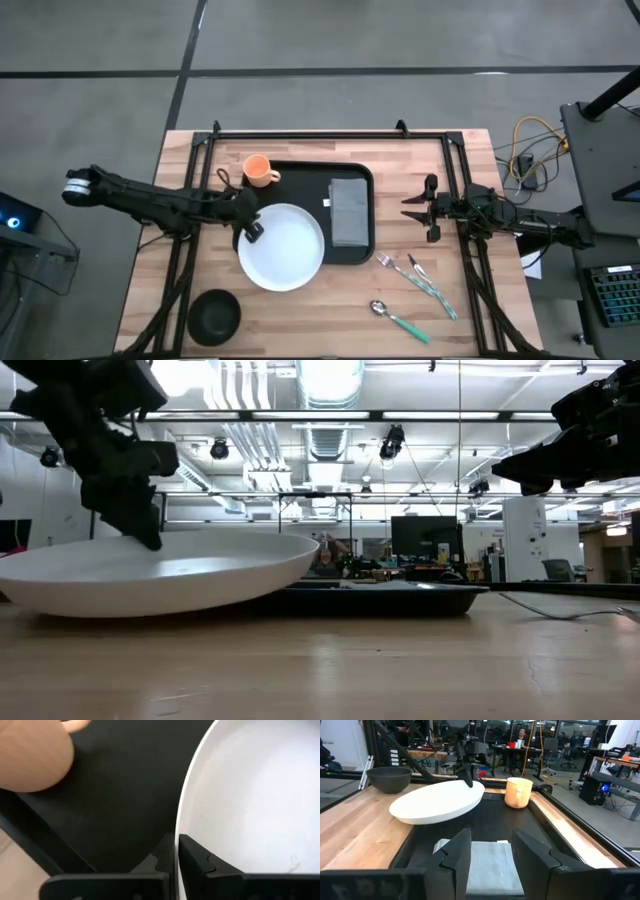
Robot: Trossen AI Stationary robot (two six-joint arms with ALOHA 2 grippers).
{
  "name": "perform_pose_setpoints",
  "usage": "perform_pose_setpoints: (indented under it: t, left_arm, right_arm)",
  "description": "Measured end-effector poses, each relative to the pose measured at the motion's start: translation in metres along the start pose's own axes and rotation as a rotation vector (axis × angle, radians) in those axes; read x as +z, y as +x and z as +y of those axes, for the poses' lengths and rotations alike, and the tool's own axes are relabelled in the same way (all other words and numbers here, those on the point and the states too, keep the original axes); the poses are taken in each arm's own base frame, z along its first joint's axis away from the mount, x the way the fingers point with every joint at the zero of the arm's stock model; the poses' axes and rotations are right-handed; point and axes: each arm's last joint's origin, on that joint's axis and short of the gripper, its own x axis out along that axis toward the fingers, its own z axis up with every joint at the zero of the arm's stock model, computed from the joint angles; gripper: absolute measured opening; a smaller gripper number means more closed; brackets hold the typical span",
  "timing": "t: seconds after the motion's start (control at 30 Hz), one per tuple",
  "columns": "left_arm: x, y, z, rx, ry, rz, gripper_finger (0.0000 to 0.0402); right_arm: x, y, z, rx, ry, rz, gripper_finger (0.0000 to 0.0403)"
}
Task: Set up tray
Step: Put the white plate on the black tray below the yellow mug
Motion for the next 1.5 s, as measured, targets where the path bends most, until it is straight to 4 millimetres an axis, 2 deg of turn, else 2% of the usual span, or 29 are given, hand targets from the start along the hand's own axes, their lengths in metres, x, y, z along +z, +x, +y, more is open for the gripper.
perform_pose_setpoints:
  t: [0.2, 0.43, 1.1, 1.5]
  left_arm:
    - [-0.003, -0.005, 0.021, -0.08, -0.045, -0.049, 0.0001]
    - [-0.008, 0.0, 0.044, -0.043, -0.131, -0.08, 0.0001]
    - [0.0, 0.007, 0.065, 0.064, -0.18, -0.123, 0.0]
    - [-0.001, 0.013, 0.068, 0.108, -0.166, -0.093, 0.0]
  right_arm:
    - [0.0, 0.0, 0.0, 0.001, 0.0, 0.0, 0.012]
    - [0.0, 0.0, 0.0, 0.0, 0.0, 0.0, 0.012]
    - [0.0, 0.0, 0.0, 0.0, -0.003, 0.0, 0.0117]
    - [0.0, 0.0, 0.0, 0.0, 0.0, 0.0, 0.0113]
